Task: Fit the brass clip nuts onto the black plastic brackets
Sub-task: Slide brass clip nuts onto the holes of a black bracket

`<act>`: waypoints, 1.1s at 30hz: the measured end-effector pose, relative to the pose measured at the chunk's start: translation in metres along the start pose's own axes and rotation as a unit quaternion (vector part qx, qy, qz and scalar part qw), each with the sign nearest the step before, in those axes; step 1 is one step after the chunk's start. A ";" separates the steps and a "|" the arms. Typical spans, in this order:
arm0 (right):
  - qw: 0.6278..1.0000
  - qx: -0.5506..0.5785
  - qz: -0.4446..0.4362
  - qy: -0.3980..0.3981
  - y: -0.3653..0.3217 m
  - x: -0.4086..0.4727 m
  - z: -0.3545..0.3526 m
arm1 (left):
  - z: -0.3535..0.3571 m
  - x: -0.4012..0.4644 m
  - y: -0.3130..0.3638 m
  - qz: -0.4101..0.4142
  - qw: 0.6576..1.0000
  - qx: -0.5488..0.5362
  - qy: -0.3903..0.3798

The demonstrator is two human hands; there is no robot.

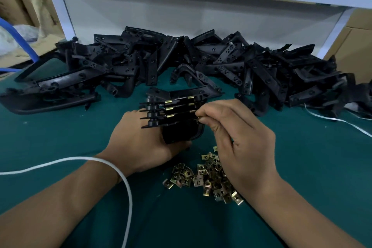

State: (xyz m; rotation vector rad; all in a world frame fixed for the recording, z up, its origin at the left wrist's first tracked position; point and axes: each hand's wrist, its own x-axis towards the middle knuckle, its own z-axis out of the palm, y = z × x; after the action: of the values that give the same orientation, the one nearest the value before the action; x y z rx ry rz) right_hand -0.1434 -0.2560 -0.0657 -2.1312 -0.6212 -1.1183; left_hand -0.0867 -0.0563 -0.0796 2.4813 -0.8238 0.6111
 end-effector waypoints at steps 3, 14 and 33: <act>1.000 -0.008 -0.010 0.013 0.001 -0.001 0.001 | 0.000 0.001 0.000 0.004 1.000 0.003 0.002; 0.998 0.002 -0.051 0.039 0.005 -0.002 -0.001 | -0.002 0.002 -0.003 -0.032 0.999 0.004 -0.020; 0.992 -0.079 -0.097 -0.002 -0.005 0.006 -0.001 | -0.003 0.000 -0.003 -0.010 0.997 -0.074 0.031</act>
State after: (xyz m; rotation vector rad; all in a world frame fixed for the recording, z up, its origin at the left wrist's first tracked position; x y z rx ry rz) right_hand -0.1441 -0.2522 -0.0590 -2.2430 -0.7786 -1.3070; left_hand -0.0860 -0.0525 -0.0781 2.3225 -0.7895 0.5938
